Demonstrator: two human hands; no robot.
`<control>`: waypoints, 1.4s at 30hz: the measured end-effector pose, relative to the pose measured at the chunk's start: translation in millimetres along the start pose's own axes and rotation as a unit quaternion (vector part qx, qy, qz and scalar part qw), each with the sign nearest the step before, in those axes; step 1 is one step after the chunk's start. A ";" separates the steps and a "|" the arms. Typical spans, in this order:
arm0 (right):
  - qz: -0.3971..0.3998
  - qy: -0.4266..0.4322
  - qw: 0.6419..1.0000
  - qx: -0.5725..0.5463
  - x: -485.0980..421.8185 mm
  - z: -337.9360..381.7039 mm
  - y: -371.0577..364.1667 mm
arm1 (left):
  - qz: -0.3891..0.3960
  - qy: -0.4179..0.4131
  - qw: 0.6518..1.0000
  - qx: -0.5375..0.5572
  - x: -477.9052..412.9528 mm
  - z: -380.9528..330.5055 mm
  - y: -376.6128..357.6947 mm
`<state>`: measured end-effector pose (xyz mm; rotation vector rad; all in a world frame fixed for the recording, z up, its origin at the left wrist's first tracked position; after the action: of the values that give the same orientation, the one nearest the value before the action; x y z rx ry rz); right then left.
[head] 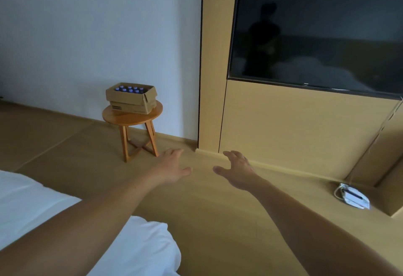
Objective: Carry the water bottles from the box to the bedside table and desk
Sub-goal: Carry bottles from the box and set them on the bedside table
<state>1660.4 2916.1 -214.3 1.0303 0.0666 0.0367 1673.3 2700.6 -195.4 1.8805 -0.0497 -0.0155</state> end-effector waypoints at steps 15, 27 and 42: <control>-0.016 0.001 0.999 0.035 -257.0 4.2 7.1 | -0.033 -0.020 0.998 0.048 -270.5 25.9 15.7; 0.046 0.066 0.997 0.009 -483.6 -7.7 -29.0 | -0.038 0.058 0.996 0.048 -453.9 49.6 9.9; 0.141 0.194 0.971 0.016 -716.6 104.4 -126.8 | -0.086 0.221 0.970 0.047 -611.0 205.4 32.7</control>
<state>953.2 2717.2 -242.3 1.0462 0.2767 0.4985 1054.6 2521.0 -235.8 1.9386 0.4244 0.2902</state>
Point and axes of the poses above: each hand's wrist, its own x-axis away from the middle knuckle, its own y-axis out of the back of the hand, z = x × y, the point moved 5 cm from there along -x, towards the middle knuckle, and after that the axes turned 8 degrees about -z, right-handed, at the moved point
